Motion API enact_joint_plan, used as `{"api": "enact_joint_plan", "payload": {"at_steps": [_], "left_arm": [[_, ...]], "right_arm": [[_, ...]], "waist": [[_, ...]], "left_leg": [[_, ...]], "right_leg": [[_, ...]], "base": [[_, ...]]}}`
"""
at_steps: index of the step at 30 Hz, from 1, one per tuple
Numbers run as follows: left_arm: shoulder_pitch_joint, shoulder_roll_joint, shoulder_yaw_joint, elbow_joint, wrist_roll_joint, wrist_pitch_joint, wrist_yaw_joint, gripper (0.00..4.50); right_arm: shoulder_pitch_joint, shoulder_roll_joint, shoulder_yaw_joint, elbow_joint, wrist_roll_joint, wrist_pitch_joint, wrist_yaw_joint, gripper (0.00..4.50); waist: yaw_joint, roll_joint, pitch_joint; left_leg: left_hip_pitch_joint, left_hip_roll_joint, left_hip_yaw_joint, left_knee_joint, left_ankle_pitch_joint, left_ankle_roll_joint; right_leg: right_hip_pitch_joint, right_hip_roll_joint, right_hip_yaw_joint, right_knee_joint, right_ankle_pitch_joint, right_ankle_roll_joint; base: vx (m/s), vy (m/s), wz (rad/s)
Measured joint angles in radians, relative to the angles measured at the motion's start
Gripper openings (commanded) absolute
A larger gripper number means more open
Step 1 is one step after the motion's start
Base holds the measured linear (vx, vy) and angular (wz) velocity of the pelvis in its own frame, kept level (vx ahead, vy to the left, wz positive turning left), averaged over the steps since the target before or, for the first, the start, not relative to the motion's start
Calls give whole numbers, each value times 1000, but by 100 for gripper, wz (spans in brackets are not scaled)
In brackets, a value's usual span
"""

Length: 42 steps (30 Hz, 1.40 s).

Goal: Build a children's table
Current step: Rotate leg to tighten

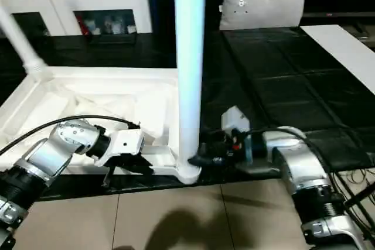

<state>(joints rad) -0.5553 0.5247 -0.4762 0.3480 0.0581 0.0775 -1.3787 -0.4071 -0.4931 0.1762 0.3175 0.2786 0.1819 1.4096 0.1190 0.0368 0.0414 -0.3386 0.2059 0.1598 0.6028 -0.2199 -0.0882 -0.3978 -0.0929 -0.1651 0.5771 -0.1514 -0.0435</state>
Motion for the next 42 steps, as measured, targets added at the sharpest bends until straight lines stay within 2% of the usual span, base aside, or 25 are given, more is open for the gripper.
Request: {"api": "enact_joint_plan", "payload": {"at_steps": [1, 9, 14, 18, 21, 23, 25, 27, 29, 32, 33, 36, 37, 42], "left_arm": [[-2, 0, -1, 3, -1, -6, -5, 0], [-7, -9, 0, 20, -4, -21, -15, 0], [-5, -11, 10, 20, -20, -7, -18, 0], [9, -25, 35, 12, -42, 66, -10, 0], [25, -28, 71, -1, -42, 141, 44, 0], [31, -35, 98, -8, -40, 204, 100, 0], [33, -77, 133, -10, -25, 282, 198, 0], [33, -107, 150, -17, -23, 327, 254, 0], [34, -180, 185, -16, -12, 397, 374, 0], [28, -298, 230, -3, 5, 459, 548, 0], [25, -341, 240, 4, 6, 468, 603, 0], [6, -414, 247, 29, 5, 471, 692, 0], [2, -425, 241, 31, 6, 471, 707, 0], [-8, -406, 234, 28, 6, 461, 693, 0]], "right_arm": [[0, 1, 6, 0, 0, 0, 8, 272], [-11, 5, 28, 19, 1, 8, 42, 208], [-11, 5, 27, 19, 3, 14, 43, 195], [-9, 14, 20, 16, 6, 39, 17, 192], [-9, 62, 2, 13, -4, 73, -91, 191], [-12, 113, -23, 17, -14, 106, -198, 191], [-30, 179, -61, 29, -39, 149, -367, 191], [-39, 211, -77, 33, -56, 169, -468, 191], [-63, 294, -110, 58, -92, 188, -659, 191], [-106, 394, -158, 130, -125, 149, -892, 191], [-117, 419, -176, 157, -131, 121, -957, 261], [-140, 447, -209, 219, -132, 64, -1045, 263], [-142, 446, -213, 230, -133, 49, -1061, 289], [-121, 426, -212, 210, -132, 35, -1004, 320]], "waist": [[1, 0, 0], [9, 0, 0], [11, -1, 0], [8, 0, 0], [-7, -1, 0], [-26, -2, 0], [-55, -2, 0], [-75, -5, 0], [-97, -8, -1], [-111, -9, -1], [-111, -9, -1], [-102, -8, -1], [-91, -8, -1], [-68, -8, -1]], "left_leg": [[0, 0, 0, 0, 0, 0], [0, 0, 4, 0, 0, 1], [0, 0, 7, -1, 0, 1], [1, 0, 7, -1, 0, 1], [4, 1, 7, -1, 0, -1], [6, 0, 8, -1, 1, -3], [6, 0, 9, -1, 2, -4], [6, 0, 9, -1, 2, -4], [6, 0, 9, 0, 2, -4], [6, 0, 8, -1, 2, -4], [4, 0, 8, -1, 2, -4], [0, 0, 7, -3, 1, -2], [-2, 0, 7, -4, 2, -1], [-12, 1, 6, -7, 4, 4]], "right_leg": [[0, 0, 1, 0, 0, 1], [-1, 0, 3, 1, -1, 2], [-1, 0, 4, 1, -2, 3], [-2, 0, 5, 1, -2, 3], [-1, 1, 7, 2, -1, 3], [-1, 1, 7, 2, -1, 3], [-1, 1, 7, 0, -1, 3], [-1, 1, 7, -1, -1, 3], [-2, 1, 7, -1, -1, 3], [-3, 1, 6, -1, -1, 3], [-3, 1, 6, -1, -1, 3], [-5, 1, 6, -1, -1, 3], [-8, 1, 6, -1, -1, 3], [-18, 3, 6, 2, 1, -3]], "base": [[0, 0, 0], [0, 0, 0], [0, 0, 0], [0, 0, 0], [0, 0, 0], [0, 0, 0], [0, 0, 0], [0, 0, 0], [0, 0, 0], [0, 0, 0], [0, 0, 0], [0, 0, 0], [0, 0, 0], [0, 0, 0]]}}
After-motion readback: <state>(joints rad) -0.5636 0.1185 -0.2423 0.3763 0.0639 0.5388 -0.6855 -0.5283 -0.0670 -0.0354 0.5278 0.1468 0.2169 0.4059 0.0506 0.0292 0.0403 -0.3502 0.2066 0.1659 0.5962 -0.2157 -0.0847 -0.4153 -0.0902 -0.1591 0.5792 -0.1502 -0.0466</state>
